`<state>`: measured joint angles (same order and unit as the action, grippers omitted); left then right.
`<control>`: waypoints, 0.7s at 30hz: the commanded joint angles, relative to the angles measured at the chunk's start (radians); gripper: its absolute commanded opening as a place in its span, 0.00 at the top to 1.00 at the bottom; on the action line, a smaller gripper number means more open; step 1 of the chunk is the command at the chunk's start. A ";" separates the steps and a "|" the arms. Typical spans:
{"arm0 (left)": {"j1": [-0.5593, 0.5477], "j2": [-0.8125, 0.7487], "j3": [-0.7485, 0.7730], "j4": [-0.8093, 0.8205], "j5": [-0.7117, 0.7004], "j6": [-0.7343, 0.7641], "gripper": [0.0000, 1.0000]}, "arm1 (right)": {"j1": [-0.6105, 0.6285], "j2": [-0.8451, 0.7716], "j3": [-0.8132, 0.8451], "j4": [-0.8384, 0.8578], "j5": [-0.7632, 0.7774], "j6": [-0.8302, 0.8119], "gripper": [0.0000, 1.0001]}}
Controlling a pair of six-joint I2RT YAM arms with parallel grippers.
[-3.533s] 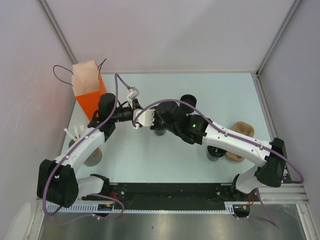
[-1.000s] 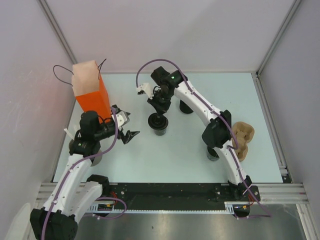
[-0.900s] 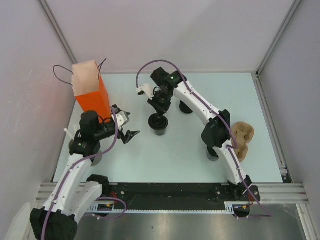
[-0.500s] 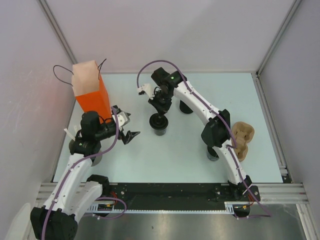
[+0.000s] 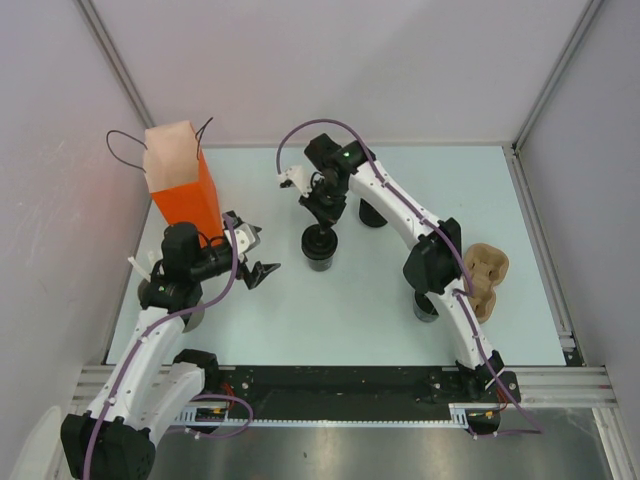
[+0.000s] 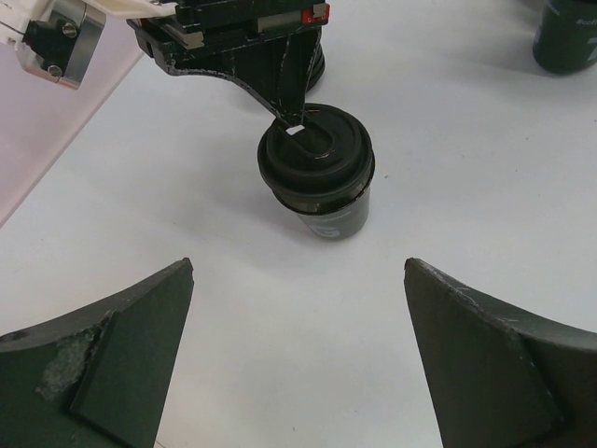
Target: Pack the takeout coffee
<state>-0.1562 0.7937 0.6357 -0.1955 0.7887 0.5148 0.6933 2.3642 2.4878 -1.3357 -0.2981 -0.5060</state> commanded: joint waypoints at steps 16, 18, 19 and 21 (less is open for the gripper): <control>0.009 -0.002 -0.004 0.036 0.027 0.011 0.00 | 0.018 0.030 0.029 -0.013 0.022 0.018 0.97; 0.009 -0.001 -0.005 0.036 0.030 0.013 0.00 | 0.023 0.032 0.031 -0.010 0.028 0.020 0.97; 0.009 -0.002 -0.005 0.034 0.030 0.014 0.00 | 0.025 0.033 0.031 -0.007 0.033 0.020 0.97; 0.009 -0.004 -0.004 0.033 0.030 0.013 0.00 | 0.025 0.032 0.031 -0.003 0.034 0.020 0.97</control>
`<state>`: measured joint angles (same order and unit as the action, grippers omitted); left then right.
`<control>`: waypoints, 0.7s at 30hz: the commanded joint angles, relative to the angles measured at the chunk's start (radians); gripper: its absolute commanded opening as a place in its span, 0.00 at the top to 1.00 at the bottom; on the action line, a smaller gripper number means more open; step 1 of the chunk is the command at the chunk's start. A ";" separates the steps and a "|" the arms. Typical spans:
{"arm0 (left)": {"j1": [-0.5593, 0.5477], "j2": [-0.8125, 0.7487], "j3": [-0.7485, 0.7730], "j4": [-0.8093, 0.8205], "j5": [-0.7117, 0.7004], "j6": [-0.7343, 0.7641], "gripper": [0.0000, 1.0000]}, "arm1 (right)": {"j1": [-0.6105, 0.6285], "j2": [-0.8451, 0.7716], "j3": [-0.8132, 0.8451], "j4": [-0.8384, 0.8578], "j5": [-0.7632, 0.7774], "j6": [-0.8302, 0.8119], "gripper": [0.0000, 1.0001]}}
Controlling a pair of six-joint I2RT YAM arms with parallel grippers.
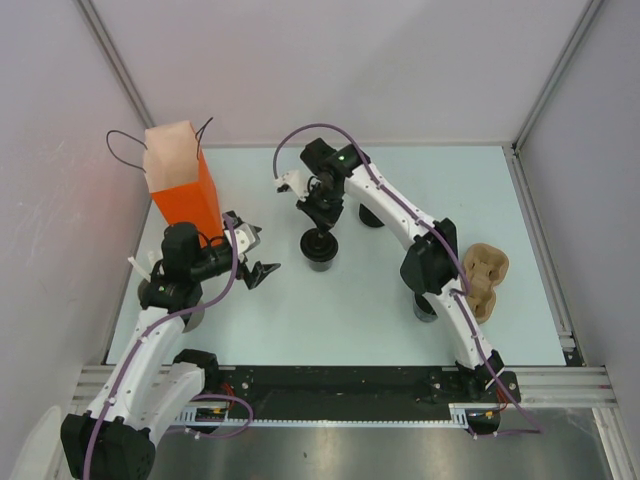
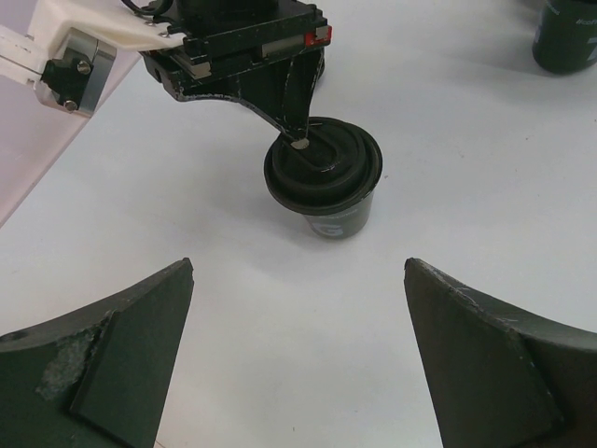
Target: Pack the takeout coffee
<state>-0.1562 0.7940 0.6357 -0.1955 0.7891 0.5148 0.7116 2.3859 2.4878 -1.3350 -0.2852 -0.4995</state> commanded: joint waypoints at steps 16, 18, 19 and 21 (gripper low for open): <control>0.010 -0.001 -0.005 0.033 0.030 0.017 0.00 | 0.011 -0.057 0.039 -0.012 0.008 0.012 0.96; 0.010 0.001 -0.005 0.033 0.030 0.016 0.00 | 0.008 -0.073 0.042 -0.012 0.001 0.012 0.96; 0.010 -0.002 -0.005 0.031 0.030 0.016 0.00 | 0.006 -0.076 0.043 -0.013 -0.002 0.012 0.96; 0.012 -0.001 -0.005 0.033 0.030 0.017 0.00 | -0.001 -0.082 0.048 -0.015 -0.025 0.013 0.96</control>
<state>-0.1555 0.7940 0.6357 -0.1955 0.7898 0.5152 0.7185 2.3802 2.4878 -1.3346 -0.2787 -0.4973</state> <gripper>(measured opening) 0.996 0.046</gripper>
